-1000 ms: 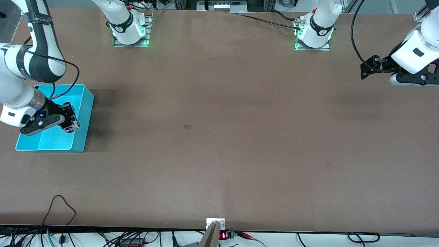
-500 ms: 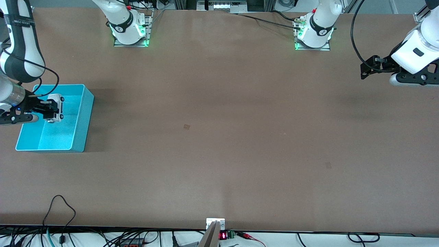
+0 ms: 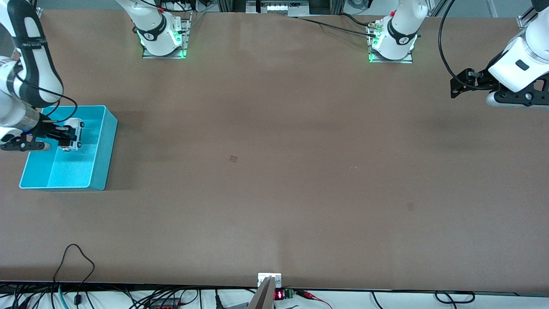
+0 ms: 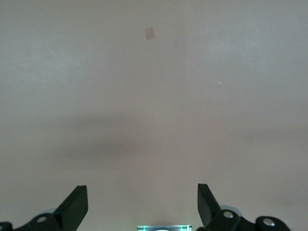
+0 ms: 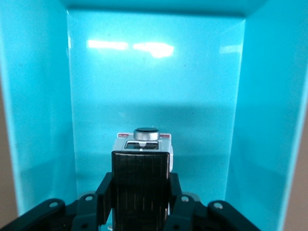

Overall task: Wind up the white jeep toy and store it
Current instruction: 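Lower the jeep into the turquoise bin and open the right gripper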

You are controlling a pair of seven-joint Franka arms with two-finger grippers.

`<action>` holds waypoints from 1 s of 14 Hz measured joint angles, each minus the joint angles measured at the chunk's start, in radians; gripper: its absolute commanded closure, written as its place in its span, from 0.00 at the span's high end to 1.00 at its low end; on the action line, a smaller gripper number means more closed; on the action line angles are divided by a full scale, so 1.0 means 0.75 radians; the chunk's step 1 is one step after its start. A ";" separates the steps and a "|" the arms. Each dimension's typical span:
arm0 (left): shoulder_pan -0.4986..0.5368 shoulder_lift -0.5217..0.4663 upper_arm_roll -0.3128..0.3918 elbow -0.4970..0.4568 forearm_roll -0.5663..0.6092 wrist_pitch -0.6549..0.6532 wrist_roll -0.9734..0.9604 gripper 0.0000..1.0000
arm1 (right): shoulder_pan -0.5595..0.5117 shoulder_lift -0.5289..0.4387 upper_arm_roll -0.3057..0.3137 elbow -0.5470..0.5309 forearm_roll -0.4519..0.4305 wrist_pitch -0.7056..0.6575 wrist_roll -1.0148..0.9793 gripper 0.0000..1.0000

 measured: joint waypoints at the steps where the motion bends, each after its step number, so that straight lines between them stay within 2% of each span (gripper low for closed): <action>1: 0.000 0.000 0.000 0.001 0.000 -0.002 0.000 1.00 | -0.002 0.024 0.000 -0.012 0.000 0.026 0.000 0.00; 6: 0.001 0.000 0.000 0.003 0.000 -0.006 0.000 1.00 | -0.025 0.122 0.000 -0.019 0.000 0.123 -0.006 0.00; 7: 0.001 0.000 0.000 0.003 0.000 -0.007 0.000 1.00 | -0.029 0.132 0.001 -0.019 0.000 0.134 -0.013 0.04; 8: 0.001 0.000 0.000 0.003 0.000 -0.007 0.000 1.00 | -0.029 0.131 0.002 -0.019 0.000 0.136 -0.015 0.15; 9: 0.001 0.000 0.000 0.003 0.000 -0.007 0.000 1.00 | -0.029 0.130 0.002 -0.019 0.000 0.137 -0.015 0.35; 10: 0.001 0.000 0.000 0.003 0.000 -0.007 0.000 1.00 | -0.030 0.130 0.002 -0.019 0.000 0.137 -0.016 0.63; 11: 0.001 0.000 0.000 0.003 0.000 -0.007 0.000 1.00 | -0.030 0.130 0.002 -0.019 0.000 0.137 -0.016 0.84; 12: 0.001 0.000 0.000 0.003 0.000 -0.007 0.000 1.00 | -0.030 0.131 0.002 -0.019 0.000 0.137 -0.017 1.00; 14: 0.001 0.000 0.000 0.003 0.000 -0.007 0.000 1.00 | -0.030 0.130 0.004 -0.017 0.000 0.137 -0.020 1.00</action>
